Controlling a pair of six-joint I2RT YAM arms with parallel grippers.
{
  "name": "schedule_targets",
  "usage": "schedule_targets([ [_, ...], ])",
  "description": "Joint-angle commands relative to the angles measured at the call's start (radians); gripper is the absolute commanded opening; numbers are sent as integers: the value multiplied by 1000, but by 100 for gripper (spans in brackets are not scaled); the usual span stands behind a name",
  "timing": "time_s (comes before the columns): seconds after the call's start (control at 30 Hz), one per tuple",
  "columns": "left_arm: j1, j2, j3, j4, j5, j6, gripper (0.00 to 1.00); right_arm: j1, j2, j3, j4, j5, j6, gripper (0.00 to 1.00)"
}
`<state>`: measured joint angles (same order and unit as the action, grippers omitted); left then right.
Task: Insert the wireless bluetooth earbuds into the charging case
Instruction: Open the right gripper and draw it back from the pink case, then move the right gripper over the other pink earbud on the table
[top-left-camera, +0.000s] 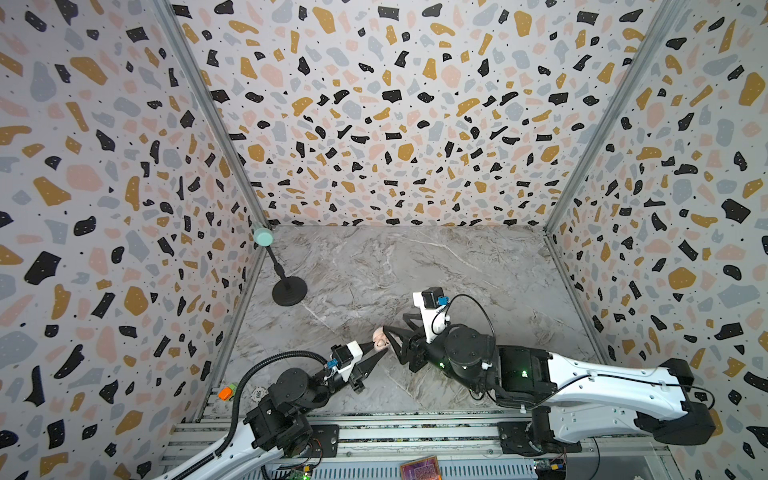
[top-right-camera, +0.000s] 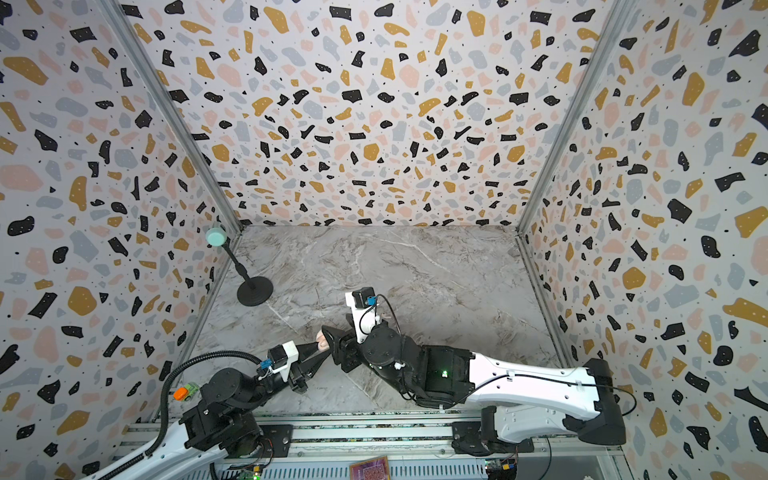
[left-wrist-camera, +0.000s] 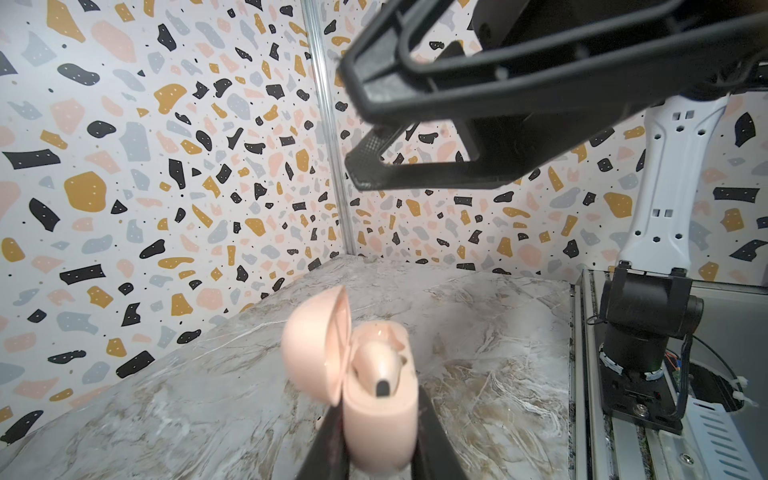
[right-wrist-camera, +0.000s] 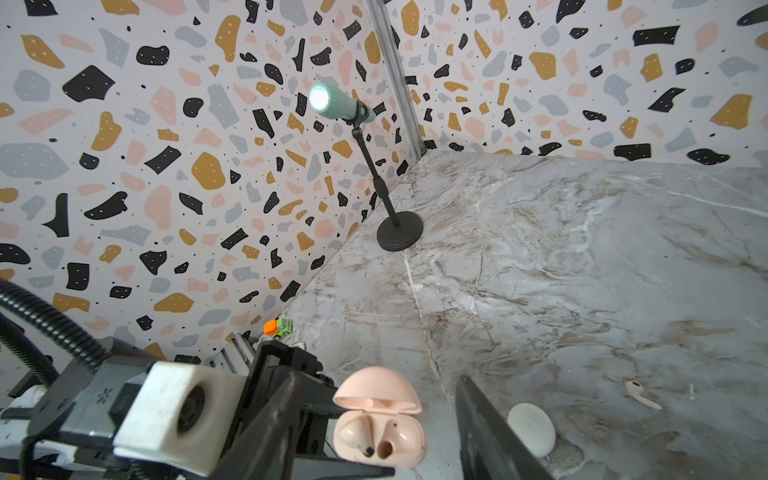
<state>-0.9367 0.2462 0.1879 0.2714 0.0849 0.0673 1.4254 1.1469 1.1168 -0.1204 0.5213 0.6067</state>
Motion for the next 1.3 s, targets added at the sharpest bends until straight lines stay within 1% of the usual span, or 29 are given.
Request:
schedule_targets([
  [0.0,7,6,18,77,29,11,0,3,-52,-22,-50,56,-7,64],
  [0.13,7,35,38,68,8,14,0,-12,-102,-60,-59,69,4,65],
  [0.2,7,60,58,62,-17,-12,0,-25,-123,-81,-62,67,12,67],
  [0.33,8,74,55,83,-20,-7,0,-73,-163,-129,-65,30,35,70],
  [0.4,6,62,47,86,-29,-5,0,-98,-180,-154,-70,24,46,74],
  [0.5,7,30,30,91,1,14,0,-155,-204,-185,-92,-3,62,85],
  [0.6,7,4,1,114,52,22,0,-220,-232,-224,-92,-48,66,94],
  [0.63,7,-1,-11,122,87,40,0,-246,-241,-236,-93,-67,66,98],
  [0.67,6,-5,-19,124,110,53,0,-268,-247,-243,-96,-83,68,99],
  [0.77,7,21,-8,119,115,50,0,-347,-261,-261,-108,-147,60,99],
  [1.0,7,186,91,69,180,135,0,-495,-243,-328,-88,-268,8,99],
  [1.07,6,218,97,74,190,164,0,-516,-222,-345,-68,-291,-2,99],
  [1.13,7,232,72,119,179,188,0,-523,-188,-359,-38,-314,-46,99],
  [1.27,8,226,9,236,146,163,0,-526,-100,-352,-35,-304,-108,99],
])
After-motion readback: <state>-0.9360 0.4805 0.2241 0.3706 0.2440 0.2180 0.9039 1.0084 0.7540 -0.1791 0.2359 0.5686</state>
